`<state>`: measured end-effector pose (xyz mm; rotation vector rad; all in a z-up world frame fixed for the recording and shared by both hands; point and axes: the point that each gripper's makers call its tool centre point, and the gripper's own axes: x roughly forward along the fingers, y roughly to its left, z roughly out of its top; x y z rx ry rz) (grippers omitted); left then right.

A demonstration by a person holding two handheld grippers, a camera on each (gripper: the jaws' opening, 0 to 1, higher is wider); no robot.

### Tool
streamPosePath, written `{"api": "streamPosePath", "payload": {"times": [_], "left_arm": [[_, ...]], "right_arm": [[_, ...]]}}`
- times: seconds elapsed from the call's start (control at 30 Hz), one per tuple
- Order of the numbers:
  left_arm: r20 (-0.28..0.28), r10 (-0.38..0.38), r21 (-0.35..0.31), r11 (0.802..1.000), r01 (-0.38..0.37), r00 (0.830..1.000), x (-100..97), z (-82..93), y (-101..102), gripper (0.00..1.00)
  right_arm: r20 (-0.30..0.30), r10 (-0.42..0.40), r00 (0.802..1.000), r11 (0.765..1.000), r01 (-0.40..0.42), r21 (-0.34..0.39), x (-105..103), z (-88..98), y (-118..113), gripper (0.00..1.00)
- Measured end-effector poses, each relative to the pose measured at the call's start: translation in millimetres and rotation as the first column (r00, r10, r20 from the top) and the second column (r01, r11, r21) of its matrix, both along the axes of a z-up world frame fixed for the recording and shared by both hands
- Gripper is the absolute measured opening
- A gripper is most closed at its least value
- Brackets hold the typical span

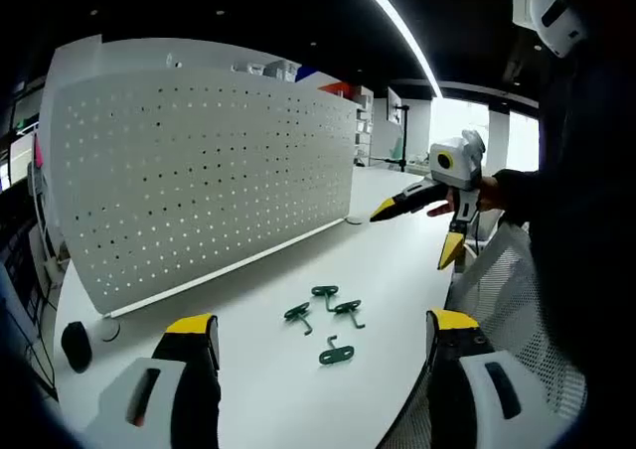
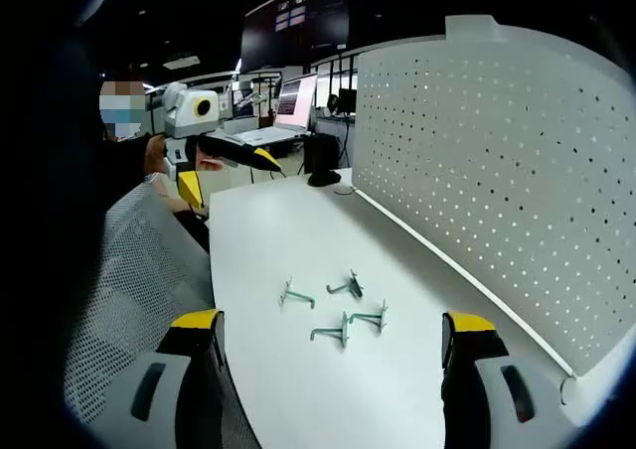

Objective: Insert the hook assembly into the mounting plate slot until the hook locks in place.

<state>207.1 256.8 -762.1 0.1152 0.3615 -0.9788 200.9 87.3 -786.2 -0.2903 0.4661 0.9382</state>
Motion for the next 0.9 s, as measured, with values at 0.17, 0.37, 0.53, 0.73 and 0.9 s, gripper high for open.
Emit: {"api": "streamPosePath", "payload": {"times": [0.17,0.37,0.53,0.73,0.9], "left_arm": [[0.004,-0.002,0.0,1.0,0.002,1.0,-0.6,1.5,-0.5,0.88],[0.004,-0.003,0.004,1.0,0.003,1.0,-1.1,1.4,0.2,0.87],[0.005,-0.003,0.004,1.0,0.003,1.0,-0.8,1.1,-0.2,0.87],[0.001,-0.003,0.008,1.0,0.003,1.0,-2.9,-0.4,1.2,0.87],[-0.007,0.0,0.003,1.0,0.0,1.0,-2.6,-3.6,1.8,0.87]], "right_arm": [[0.002,0.0,1.0,1.0,0.0,-0.002,-0.6,0.4,0.2,0.87],[0.002,0.0,1.0,1.0,0.0,0.0,-1.6,0.2,0.8,0.87],[0.002,0.003,1.0,1.0,-0.003,-0.002,-2.0,-0.5,0.9,0.87],[0.003,0.002,1.0,1.0,-0.002,-0.002,-1.4,-1.4,1.1,0.87],[-0.006,0.0,1.0,1.0,0.0,-0.002,-3.2,-4.6,1.8,0.87]]}}
